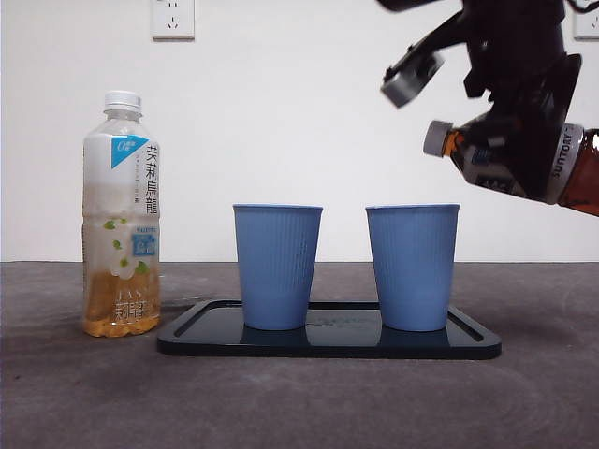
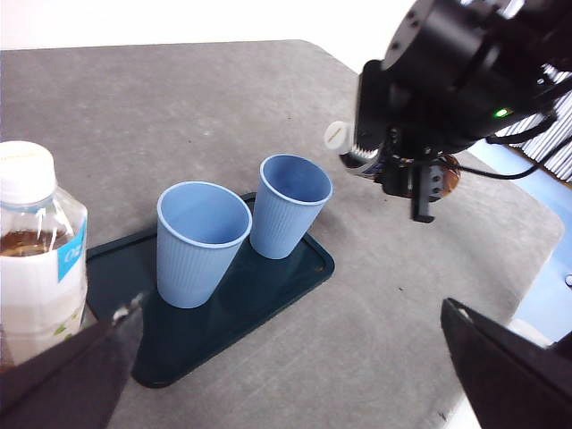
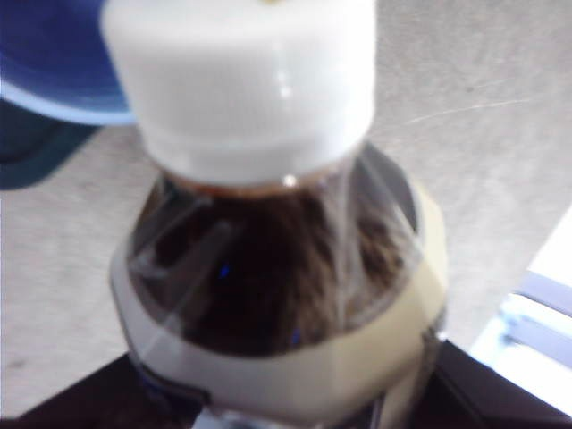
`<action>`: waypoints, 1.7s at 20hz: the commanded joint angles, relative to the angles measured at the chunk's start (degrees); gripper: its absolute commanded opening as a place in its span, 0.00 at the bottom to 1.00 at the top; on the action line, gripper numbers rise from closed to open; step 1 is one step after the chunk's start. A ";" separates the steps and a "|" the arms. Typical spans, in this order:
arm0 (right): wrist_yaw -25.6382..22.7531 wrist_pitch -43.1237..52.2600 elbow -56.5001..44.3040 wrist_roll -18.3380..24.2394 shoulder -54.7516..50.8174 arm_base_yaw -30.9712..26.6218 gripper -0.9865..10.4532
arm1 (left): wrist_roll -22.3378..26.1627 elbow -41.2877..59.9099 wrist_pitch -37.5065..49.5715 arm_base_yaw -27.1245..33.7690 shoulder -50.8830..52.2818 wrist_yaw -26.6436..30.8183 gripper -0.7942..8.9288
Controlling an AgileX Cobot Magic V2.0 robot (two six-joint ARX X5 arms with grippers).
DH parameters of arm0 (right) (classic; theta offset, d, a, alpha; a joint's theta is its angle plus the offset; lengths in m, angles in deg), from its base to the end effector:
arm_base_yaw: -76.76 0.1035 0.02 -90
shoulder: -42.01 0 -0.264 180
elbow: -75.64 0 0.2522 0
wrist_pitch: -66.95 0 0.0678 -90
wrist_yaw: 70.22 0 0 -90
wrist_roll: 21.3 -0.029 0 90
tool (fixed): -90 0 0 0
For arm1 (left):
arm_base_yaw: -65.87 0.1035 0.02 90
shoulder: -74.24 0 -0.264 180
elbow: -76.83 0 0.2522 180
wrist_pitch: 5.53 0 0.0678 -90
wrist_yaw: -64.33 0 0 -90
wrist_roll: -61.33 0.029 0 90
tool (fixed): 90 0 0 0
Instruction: Pour the drink into the cup
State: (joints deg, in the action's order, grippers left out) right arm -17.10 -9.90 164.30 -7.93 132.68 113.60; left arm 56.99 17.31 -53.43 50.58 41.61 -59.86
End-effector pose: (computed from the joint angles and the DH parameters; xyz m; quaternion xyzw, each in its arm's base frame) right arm 0.2447 0.1616 0.2694 -0.4683 0.5048 0.0589 0.7228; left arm 0.1002 -0.0443 0.3270 -0.0637 0.1953 -0.4044 0.8912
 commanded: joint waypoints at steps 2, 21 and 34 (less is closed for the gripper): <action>-8.00 -0.44 1.84 2.75 2.40 1.53 0.31 | 0.94 -0.79 0.72 -0.61 -0.24 0.15 0.63; -17.55 -2.10 1.84 4.50 5.20 4.28 0.31 | 1.79 -0.76 0.20 -1.36 0.74 3.54 0.63; 10.64 15.72 -7.74 -9.16 -16.52 -2.71 0.28 | 1.79 -0.76 -0.76 -1.36 -0.33 3.54 0.63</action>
State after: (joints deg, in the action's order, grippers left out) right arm -5.50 4.81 156.27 -16.30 116.86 110.72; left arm 57.83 17.31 -54.47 49.46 41.70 -56.10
